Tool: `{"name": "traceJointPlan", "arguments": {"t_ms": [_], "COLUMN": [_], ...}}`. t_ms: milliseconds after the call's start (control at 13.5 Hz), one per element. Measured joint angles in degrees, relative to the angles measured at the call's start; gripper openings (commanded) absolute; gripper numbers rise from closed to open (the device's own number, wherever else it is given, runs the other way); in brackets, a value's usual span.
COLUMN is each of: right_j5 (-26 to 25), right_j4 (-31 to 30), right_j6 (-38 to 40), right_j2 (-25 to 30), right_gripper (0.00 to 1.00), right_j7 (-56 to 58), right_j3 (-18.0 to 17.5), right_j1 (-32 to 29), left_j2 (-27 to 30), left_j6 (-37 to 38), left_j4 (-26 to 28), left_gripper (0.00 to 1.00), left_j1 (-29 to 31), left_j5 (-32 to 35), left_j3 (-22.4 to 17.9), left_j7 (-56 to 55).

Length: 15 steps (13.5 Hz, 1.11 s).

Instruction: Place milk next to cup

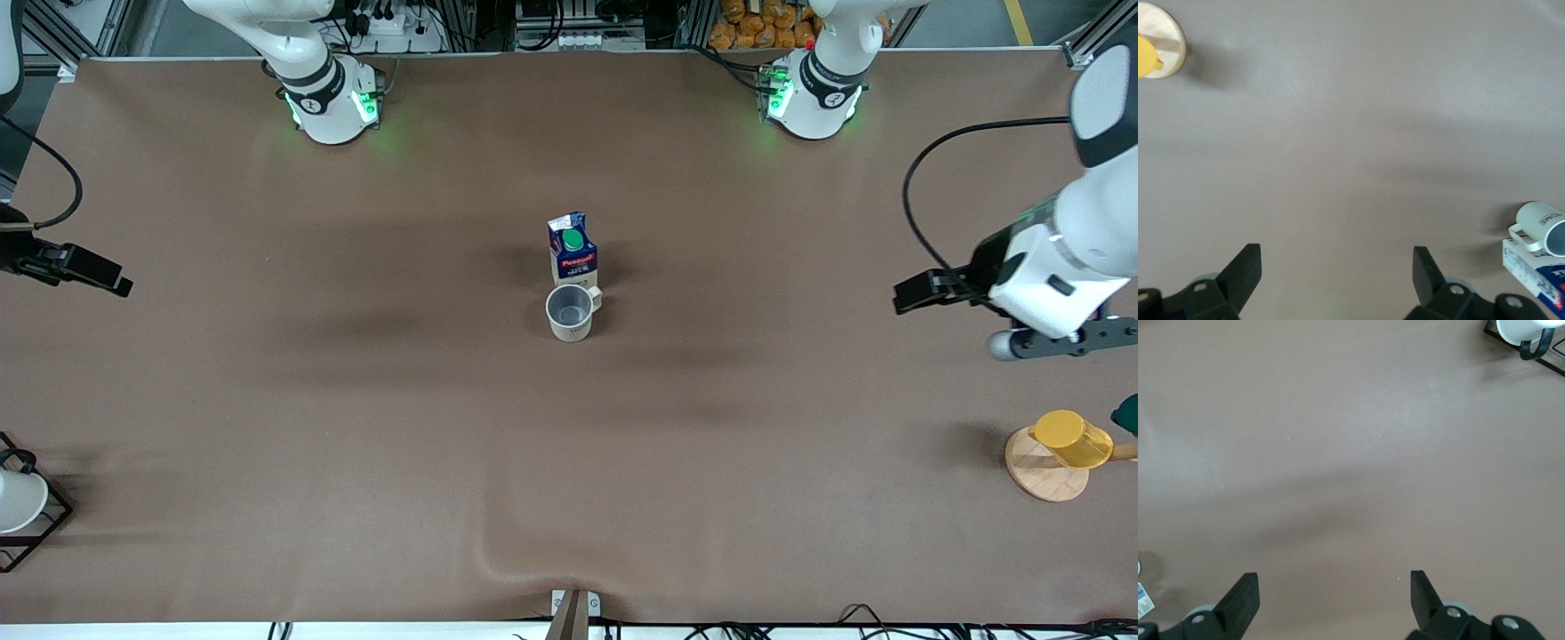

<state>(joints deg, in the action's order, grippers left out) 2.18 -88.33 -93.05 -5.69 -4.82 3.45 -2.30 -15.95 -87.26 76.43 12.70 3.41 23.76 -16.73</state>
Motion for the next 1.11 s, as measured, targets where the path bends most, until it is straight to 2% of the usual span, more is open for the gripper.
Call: {"name": "traceJointPlan", "arguments": {"t_ms": [517, 739, 887, 1108], "right_j5": [0.0, 0.0, 0.0, 0.0], "right_j4": [0.0, 0.0, 0.0, -0.01], "right_j6": [0.32, 0.35, 0.36, 0.36], "right_j2": [0.01, 0.02, 0.02, 0.02], "right_gripper": [1.0, 1.0, 1.0, 1.0], "right_j7": [0.0, 0.0, 0.0, 0.0], "right_j3": [-0.01, -0.01, -0.01, -0.01], "right_j1": [0.0, 0.0, 0.0, 0.0], "left_j2": [3.28, 5.33, 7.83, 10.83], "left_j6": [1.43, 2.02, 2.12, 2.07], "left_j4": [0.82, 1.51, 4.04, 7.16], "left_gripper": [1.0, 1.0, 1.0, 1.0], "left_j1": [5.43, 5.83, 3.75, -1.81], "left_j5": [0.0, -0.01, -0.45, -1.14], "left_j3": [0.14, -0.71, -4.28, -12.44], "left_j7": [8.97, 11.38, 12.16, 15.59]}}
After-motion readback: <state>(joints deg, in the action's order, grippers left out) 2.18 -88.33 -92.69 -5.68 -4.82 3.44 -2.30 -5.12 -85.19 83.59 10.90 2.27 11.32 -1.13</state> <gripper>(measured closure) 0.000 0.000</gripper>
